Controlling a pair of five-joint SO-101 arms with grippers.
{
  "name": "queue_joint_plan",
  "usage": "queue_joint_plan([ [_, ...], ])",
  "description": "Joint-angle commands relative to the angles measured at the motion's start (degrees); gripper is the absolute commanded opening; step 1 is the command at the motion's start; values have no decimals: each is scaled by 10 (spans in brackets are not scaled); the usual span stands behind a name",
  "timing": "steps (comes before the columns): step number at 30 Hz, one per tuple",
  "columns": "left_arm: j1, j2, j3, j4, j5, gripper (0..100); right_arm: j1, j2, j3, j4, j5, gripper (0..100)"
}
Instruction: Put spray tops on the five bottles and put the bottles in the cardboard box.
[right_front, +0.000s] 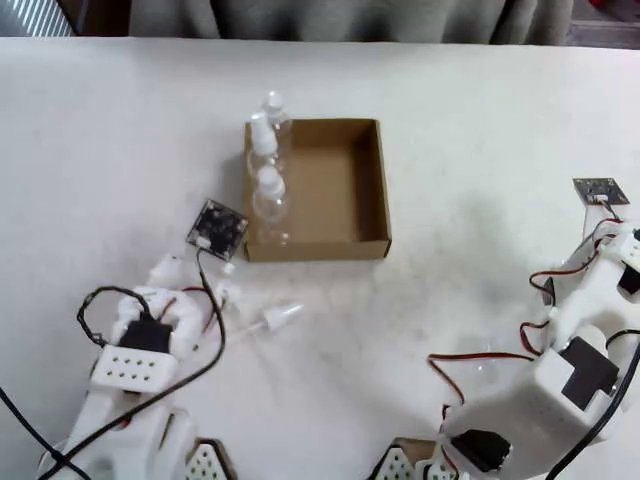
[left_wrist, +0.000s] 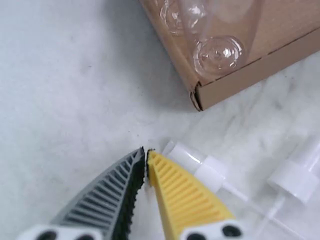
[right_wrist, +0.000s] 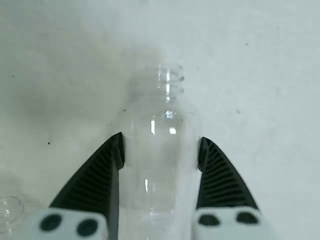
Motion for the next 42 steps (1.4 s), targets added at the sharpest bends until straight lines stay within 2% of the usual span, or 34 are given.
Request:
queue_joint_plan([
  [1, 0, 1, -52, 55, -2, 21, 4, -29, -3, -3, -7, 15],
  [5, 17, 1, -155, 216, -5, 24, 6, -29, -3, -3, 1, 15],
  [8, 79, 1, -212, 308, -42, 24, 6, -29, -2, -3, 12, 15],
  [10, 131, 1, -232, 345, -89, 24, 6, -29, -2, -3, 14, 15],
  [13, 204, 1, -244, 377, -103, 29, 12, -28, -1, -3, 14, 15],
  [16, 259, 1, -241, 401, -101, 123, 15, -28, -1, -3, 14, 15],
  [19, 280, 1, -216, 381, -65, 211, 15, -28, -1, -3, 14, 15],
  [24, 278, 6, -156, 284, -83, 218, 13, -28, -1, -3, 14, 15],
  [32, 244, 10, -140, 226, -87, 220, 12, -28, -1, -3, 14, 15],
  [42, 242, 209, -177, 148, -83, 219, 9, -29, -1, -3, 13, 15],
])
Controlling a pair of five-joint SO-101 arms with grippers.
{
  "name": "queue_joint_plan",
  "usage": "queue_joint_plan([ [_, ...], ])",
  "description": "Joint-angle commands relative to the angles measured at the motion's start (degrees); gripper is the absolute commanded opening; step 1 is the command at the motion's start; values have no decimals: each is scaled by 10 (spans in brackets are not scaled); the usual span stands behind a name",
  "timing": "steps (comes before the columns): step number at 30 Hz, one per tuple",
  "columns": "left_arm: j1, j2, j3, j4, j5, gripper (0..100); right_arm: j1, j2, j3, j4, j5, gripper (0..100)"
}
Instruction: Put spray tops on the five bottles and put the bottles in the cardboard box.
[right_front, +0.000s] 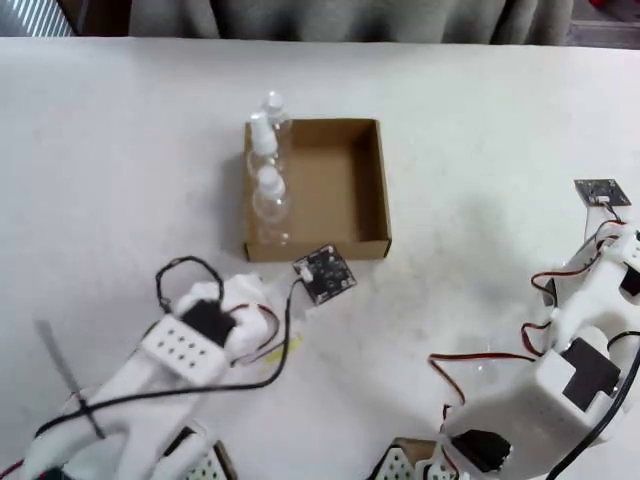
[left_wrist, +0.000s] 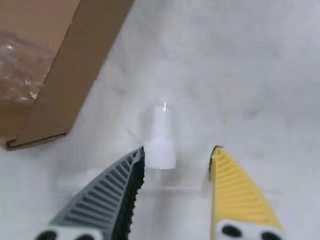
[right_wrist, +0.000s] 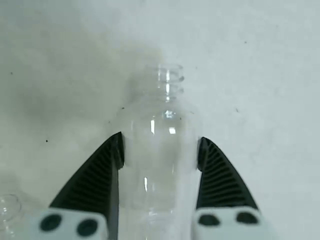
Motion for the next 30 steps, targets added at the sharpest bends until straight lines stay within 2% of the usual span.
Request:
queue_joint_plan([
  [1, -8, 68, -49, -20, -1, 219, 3, -29, 0, -3, 5, 15],
  [14, -20, 107, -68, -34, -4, 220, 2, -29, 0, -2, 6, 15],
  [17, -22, 108, -69, -35, 0, 260, 2, -29, 0, -2, 6, 15],
  [20, -39, 103, -69, -35, 14, 295, 2, -28, 0, -2, 6, 15],
  [24, -71, 106, -69, -71, 15, 289, 2, -28, 5, -3, 6, 15],
  [30, -79, 126, -89, -83, 14, 290, -8, -28, 18, -6, 7, 15],
])
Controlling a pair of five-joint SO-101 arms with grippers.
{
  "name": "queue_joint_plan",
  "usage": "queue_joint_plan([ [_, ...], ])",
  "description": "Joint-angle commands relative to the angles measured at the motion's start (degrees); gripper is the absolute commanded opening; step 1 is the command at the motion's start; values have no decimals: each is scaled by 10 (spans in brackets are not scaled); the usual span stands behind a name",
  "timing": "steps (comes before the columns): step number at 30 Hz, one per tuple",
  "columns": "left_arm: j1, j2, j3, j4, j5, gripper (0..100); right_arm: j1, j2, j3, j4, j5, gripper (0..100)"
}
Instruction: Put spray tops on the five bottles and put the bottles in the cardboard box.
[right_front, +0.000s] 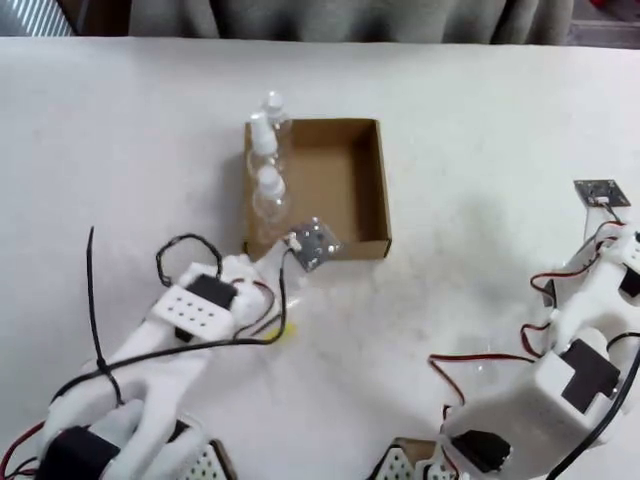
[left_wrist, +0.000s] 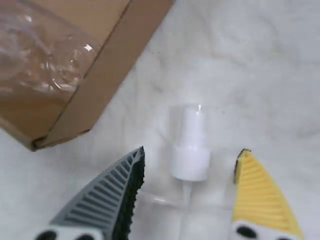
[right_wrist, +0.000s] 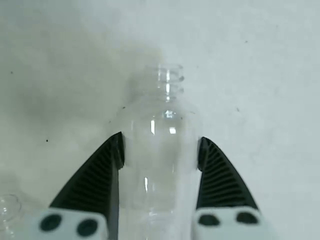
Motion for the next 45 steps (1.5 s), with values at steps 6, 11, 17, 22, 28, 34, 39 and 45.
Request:
queue_joint_plan([
  [6, -7, 118, -121, 24, 7, 286, -22, -24, 5, 0, 6, 15],
  [11, -1, 160, -145, 30, 7, 247, -22, -24, 4, -1, 6, 15],
  [17, 14, 164, -146, 50, 11, 274, -22, -29, 4, 0, 6, 15],
  [22, 15, 164, -147, 53, 11, 286, -22, -29, 4, 1, 7, 15],
  [28, 15, 165, -149, 49, 11, 287, -22, -29, 4, 1, 7, 15],
  [34, 10, 243, -219, 89, 33, 281, -19, -29, 4, 1, 7, 15],
  [39, 15, 304, -273, 133, 30, 190, -17, -29, 4, 1, 7, 15],
  [45, 15, 305, -271, 127, 31, 41, -16, -28, 5, 1, 7, 15],
])
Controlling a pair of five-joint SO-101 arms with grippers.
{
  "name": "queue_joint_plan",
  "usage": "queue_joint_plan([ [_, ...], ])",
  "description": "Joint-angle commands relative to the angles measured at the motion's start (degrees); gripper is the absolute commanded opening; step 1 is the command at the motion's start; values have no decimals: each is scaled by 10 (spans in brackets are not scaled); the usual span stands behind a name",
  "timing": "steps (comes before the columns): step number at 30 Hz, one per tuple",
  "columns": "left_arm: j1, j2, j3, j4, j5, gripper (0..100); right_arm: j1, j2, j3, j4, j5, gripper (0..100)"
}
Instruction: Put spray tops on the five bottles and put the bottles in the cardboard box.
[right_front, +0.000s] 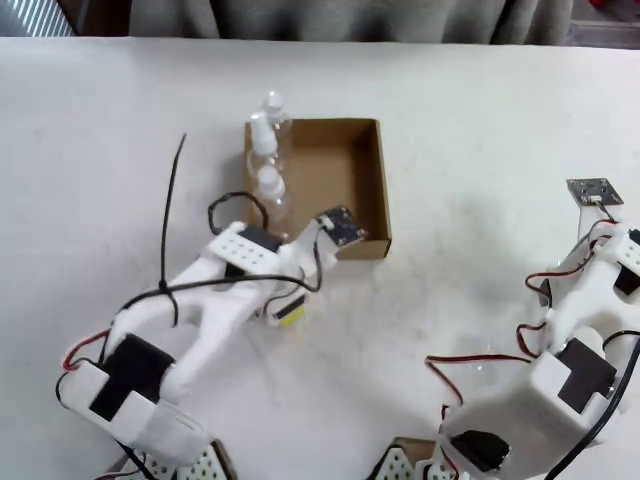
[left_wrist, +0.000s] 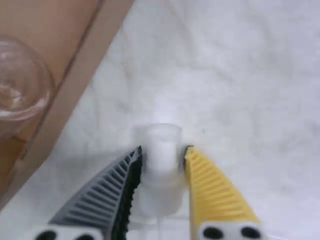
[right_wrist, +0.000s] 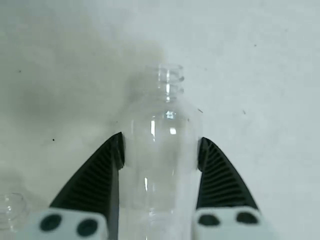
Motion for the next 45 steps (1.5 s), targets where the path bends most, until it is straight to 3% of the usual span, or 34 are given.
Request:
queue_joint_plan([
  [1, -6, 8, -21, -2, 8, 24, -4, -22, 0, 1, 5, 15],
  [10, -5, -48, 0, 18, 8, 20, 0, -43, -39, 79, 0, 15],
  [19, 44, -271, 36, 61, 19, 20, -5, -181, -78, 182, -36, 15],
  [23, 56, -393, 40, 63, 92, 20, -29, -248, -77, 236, -41, 15],
  [26, 51, -478, 38, 59, 142, 20, -60, -302, -77, 252, -91, 15],
  [32, 39, -604, -4, 76, 174, 20, -150, -436, -78, 276, -207, 15],
  [36, -12, -622, -72, 83, 222, 20, -235, -531, -78, 281, -299, 15],
  [41, -84, -602, -203, 82, 267, 20, -388, -634, -77, 276, -418, 15],
  [45, -120, -535, -347, 91, 269, 20, -532, -713, -48, 243, -416, 15],
])
